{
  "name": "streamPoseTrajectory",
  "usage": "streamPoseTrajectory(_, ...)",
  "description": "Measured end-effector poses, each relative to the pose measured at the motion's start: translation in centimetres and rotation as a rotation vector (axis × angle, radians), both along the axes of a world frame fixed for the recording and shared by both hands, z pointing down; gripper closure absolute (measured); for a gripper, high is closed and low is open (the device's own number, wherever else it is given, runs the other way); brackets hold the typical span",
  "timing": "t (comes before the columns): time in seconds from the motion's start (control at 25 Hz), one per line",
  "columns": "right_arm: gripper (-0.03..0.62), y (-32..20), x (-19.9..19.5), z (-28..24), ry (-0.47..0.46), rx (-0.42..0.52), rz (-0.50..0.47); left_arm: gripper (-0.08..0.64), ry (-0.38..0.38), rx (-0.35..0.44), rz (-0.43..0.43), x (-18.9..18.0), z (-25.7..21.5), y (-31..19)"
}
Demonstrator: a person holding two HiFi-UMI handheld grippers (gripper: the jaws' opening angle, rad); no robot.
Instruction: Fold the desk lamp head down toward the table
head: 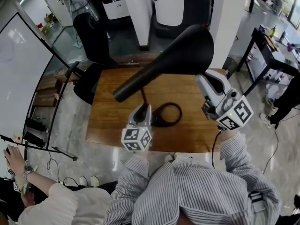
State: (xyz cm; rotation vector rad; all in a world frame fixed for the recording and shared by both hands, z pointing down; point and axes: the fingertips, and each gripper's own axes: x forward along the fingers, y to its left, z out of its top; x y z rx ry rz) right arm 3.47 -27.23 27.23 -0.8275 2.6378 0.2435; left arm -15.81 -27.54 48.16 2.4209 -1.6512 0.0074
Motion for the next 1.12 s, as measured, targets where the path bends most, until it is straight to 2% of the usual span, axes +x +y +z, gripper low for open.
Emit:
streamPoseTrajectory(0.4,0.561,-0.1,-1.4,9.4,0.075,-0.199,-0.016,0.508,0.009,0.002,-0.021,-0.1,0.2,-0.3)
streamPoseTrajectory(0.68,0.565,0.8,-4.0,13.9,0.041,-0.339,-0.064,0.508,0.015,0.002,-0.038,-0.2,0.1,-0.3)
streamPoseTrajectory(1.12,0.572,2.1,-9.4,17.8,0.062,-0.444,-0.151,0.511,0.021,0.006,-0.075,-0.8,0.1,-0.6)
